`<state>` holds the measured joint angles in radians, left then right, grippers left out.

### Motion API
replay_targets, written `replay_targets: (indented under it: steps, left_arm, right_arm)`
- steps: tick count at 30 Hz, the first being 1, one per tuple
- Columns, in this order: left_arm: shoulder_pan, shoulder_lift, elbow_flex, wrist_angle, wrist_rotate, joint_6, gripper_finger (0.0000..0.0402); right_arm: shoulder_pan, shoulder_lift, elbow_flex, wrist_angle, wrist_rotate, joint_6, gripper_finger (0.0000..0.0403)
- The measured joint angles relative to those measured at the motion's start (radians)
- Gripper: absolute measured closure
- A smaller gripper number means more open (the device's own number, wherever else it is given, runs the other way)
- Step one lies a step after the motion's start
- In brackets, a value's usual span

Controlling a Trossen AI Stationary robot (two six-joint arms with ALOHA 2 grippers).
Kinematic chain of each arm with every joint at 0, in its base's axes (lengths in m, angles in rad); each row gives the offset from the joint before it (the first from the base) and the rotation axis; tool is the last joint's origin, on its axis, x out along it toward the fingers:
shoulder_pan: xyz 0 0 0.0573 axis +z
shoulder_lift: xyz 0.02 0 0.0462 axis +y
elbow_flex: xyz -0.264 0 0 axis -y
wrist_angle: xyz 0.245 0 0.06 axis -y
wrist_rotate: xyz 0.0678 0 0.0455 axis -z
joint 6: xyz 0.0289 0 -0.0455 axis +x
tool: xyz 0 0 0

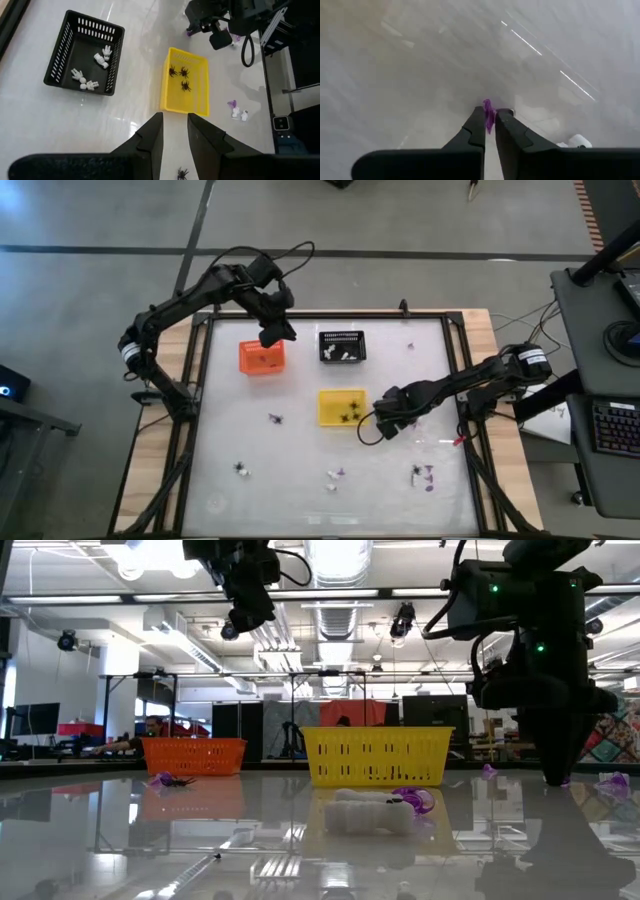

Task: Sort Halloween decoration
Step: Put the violet witch hat toy into the orange bin

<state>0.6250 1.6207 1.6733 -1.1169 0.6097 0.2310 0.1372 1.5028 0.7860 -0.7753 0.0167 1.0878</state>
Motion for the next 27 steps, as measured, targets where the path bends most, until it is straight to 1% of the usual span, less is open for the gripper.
replay_targets:
  steps: [5,10,13,17,22,27]
  left_arm:
    - [0.000,-0.003,0.000,-0.047,-0.016,-0.009,0.0331]
    - [0.000,-0.024,0.000,-0.133,-0.115,0.003,0.0331]
    - [0.000,-0.041,0.000,-0.146,-0.150,0.003,0.0331]
    - [0.000,-0.060,0.000,-0.145,-0.155,0.003,0.0331]
    - [0.000,-0.086,0.000,-0.160,-0.162,0.022,0.0331]
    - [0.000,-0.109,0.000,-0.193,-0.277,0.027,0.0331]
  right_arm:
    - [0.000,-0.031,-0.003,0.000,-0.018,0.015,0.0392]
    - [0.000,-0.130,0.012,0.001,-0.016,0.039,0.0395]
    - [0.000,-0.183,0.026,0.000,0.026,0.043,0.0395]
    - [-0.014,-0.232,0.046,0.006,0.065,0.059,0.0395]
    - [-0.046,-0.230,0.082,0.034,0.087,0.039,0.0395]
    - [-0.098,-0.196,0.152,0.155,0.090,-0.056,0.0395]
